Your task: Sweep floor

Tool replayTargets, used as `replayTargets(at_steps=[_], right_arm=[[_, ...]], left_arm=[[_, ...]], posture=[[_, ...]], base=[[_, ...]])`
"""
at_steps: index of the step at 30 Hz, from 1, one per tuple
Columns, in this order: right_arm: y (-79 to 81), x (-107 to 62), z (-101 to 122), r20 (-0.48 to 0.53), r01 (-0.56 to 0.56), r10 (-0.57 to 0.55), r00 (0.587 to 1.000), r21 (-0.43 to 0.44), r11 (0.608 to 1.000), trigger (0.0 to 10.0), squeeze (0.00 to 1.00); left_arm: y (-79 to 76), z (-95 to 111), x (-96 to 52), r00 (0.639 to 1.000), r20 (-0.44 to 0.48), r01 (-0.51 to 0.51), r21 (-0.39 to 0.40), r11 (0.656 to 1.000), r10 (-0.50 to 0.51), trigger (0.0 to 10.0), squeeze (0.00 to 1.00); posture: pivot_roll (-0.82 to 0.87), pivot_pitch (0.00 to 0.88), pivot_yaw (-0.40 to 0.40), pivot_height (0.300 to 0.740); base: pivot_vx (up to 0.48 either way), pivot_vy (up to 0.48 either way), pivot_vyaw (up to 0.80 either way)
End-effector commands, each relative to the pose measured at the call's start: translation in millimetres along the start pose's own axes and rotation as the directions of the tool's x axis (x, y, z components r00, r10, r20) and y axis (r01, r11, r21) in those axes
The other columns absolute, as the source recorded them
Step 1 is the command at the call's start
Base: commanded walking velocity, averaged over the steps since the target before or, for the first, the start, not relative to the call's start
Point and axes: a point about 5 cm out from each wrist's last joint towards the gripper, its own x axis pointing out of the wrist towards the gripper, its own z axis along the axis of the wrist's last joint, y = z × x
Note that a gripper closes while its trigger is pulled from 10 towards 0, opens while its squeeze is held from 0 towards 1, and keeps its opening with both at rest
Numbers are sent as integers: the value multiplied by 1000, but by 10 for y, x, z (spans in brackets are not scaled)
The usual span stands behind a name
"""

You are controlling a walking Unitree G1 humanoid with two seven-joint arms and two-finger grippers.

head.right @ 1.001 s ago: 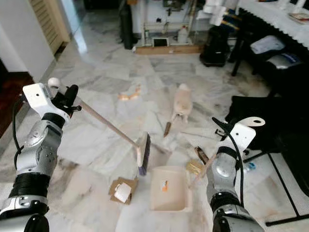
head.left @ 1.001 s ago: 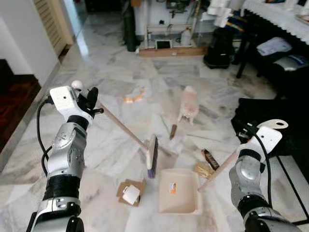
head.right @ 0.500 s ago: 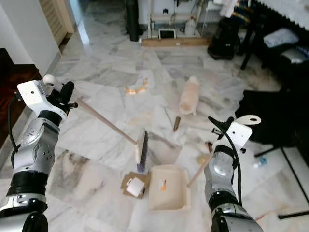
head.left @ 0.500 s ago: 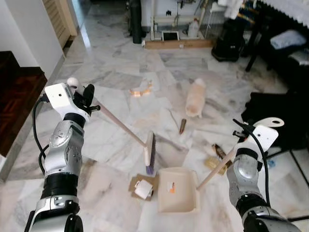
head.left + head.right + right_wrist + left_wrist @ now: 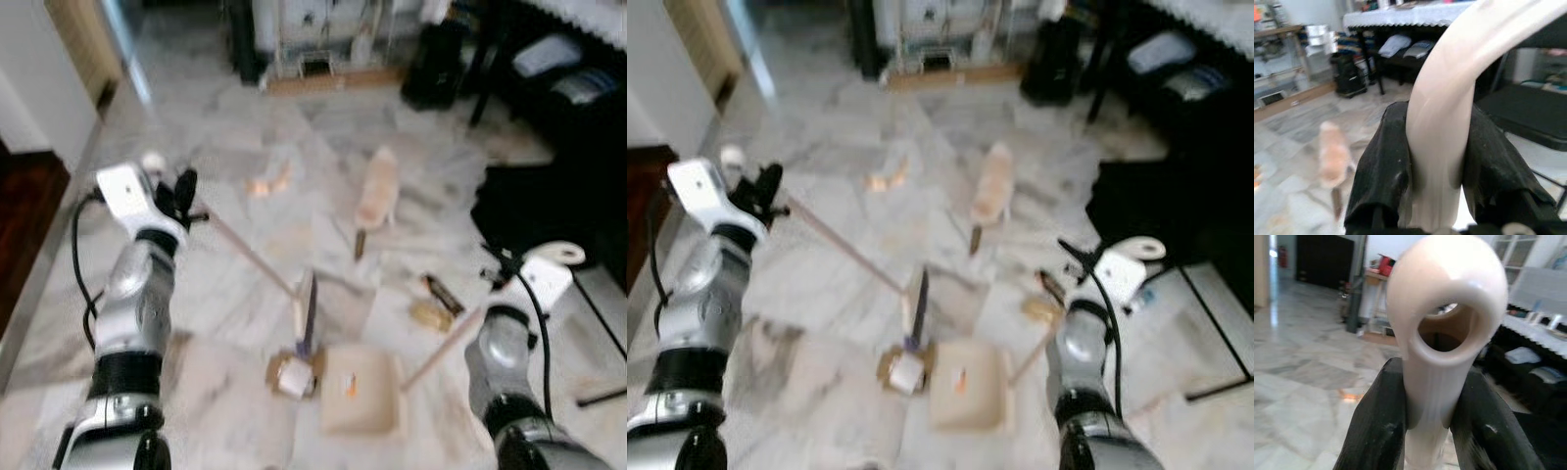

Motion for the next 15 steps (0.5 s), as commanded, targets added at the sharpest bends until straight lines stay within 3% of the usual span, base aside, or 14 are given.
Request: replayTargets(at_steps=[1,4,15], right_arm=[[85,21,75,31,-15,14,999,21,1000,10000,0],[77,22,88,47,-11,11,999,7,1000,10000,0],[93,28,96,47,-17,17,999,7,1000,10000,0]], left_arm=[[25,159,24,998,71,0,1,1000,0,10000,0],[25,158,23,997,71,-2,1,1000,2,10000,0],[38,162,18,998,70,-8,9,1000,7,10000,0]], posture=[[109,44,34,740],[110,43,33,740],[112,44,31,740]], base=[[0,0,-788],[0,0,-685],[0,0,0]])
